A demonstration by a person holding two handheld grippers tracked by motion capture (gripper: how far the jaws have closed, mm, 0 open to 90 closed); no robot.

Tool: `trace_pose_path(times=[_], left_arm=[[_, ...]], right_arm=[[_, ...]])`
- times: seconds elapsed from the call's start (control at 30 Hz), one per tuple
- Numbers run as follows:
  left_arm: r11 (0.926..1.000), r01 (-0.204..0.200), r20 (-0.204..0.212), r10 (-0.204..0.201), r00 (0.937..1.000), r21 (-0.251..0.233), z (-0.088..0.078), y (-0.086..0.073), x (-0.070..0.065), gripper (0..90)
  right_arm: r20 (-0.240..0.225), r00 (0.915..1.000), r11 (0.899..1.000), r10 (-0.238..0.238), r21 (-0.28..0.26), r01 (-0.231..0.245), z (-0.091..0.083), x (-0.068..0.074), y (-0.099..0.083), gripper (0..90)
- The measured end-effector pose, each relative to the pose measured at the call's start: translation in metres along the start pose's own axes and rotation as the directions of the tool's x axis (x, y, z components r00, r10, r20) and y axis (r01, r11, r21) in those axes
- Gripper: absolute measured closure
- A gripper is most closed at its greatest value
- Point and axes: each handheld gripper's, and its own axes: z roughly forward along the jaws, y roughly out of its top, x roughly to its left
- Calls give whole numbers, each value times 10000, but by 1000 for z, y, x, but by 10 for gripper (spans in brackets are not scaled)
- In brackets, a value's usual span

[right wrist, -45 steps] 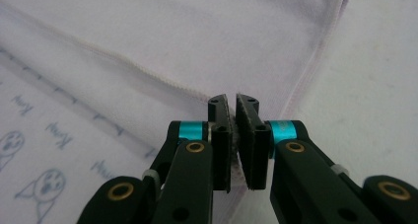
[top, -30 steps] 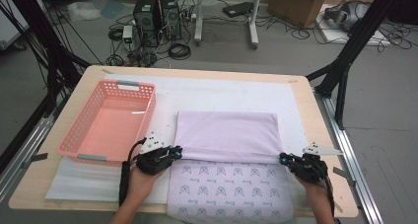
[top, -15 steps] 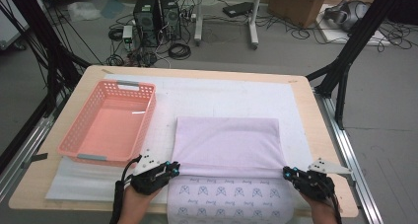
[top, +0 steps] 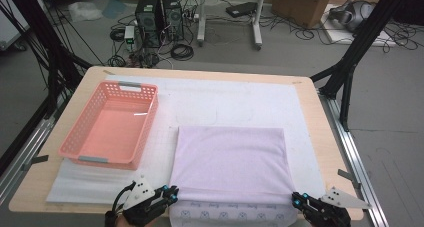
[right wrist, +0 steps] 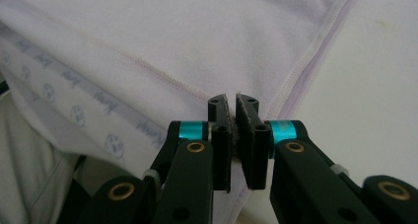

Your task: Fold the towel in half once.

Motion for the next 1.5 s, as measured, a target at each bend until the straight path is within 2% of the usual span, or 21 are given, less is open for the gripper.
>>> trace_pose_path(times=[0.23, 0.43, 0.47, 0.5, 0.53, 0.6, 0.7, 0.83, 0.97, 1.17, 1.3, 1.5], left_arm=[[10000, -66, 320, 66, 9995, -10, -15, -8, -14, 829], [10000, 20, 605, -24, 9982, 58, -27, -19, -19, 809], [10000, 89, 383, -87, 9992, -32, -27, -21, -16, 739], [9997, 243, 170, -242, 9996, -91, -26, -21, -13, 620], [9988, 449, 77, -447, 9990, -197, -26, -21, -9, 536], [9963, 707, -31, -709, 9975, -489, -27, -19, -2, 475], [9941, 740, -328, -768, 9965, -794, -25, -14, 6, 447], [9957, 635, -514, -670, 9964, -678, -16, -10, 13, 440], [9969, 513, -593, -548, 9967, -592, -9, -6, 16, 440], [9967, 552, -772, -598, 9952, -598, 5, 5, 30, 428], [9970, 595, -825, -634, 9946, -495, 20, 13, 42, 429], [9979, 590, -821, -611, 9948, -278, 44, 28, 58, 427]], right_arm=[[-163, 9999, 10000, 37, -25, -37, -18, 8, -11, 850], [-348, 9993, 9994, -142, 318, 153, -28, 21, -20, 851], [-382, 9992, 9990, -136, 410, 152, -28, 22, -22, 841], [-264, 9996, 9985, -121, 529, 134, -28, 23, -23, 800], [-57, 10000, 9990, -62, 452, 64, -27, 22, -23, 707], [160, 9991, 9992, 381, 110, -382, -27, 19, -21, 635], [430, 9964, 9968, 729, -362, -714, -27, 14, -17, 627], [997, 9920, 9962, 773, -469, -729, -19, 7, -12, 632], [1287, 9895, 9974, 658, -386, -613, -9, 1, -6, 632], [1378, 9890, 9981, 533, -390, -484, 12, -14, 11, 634], [1306, 9899, 9981, 553, -324, -515, 28, -27, 21, 630], [1472, 9884, 9992, 380, -193, -355, 50, -45, 38, 600]])
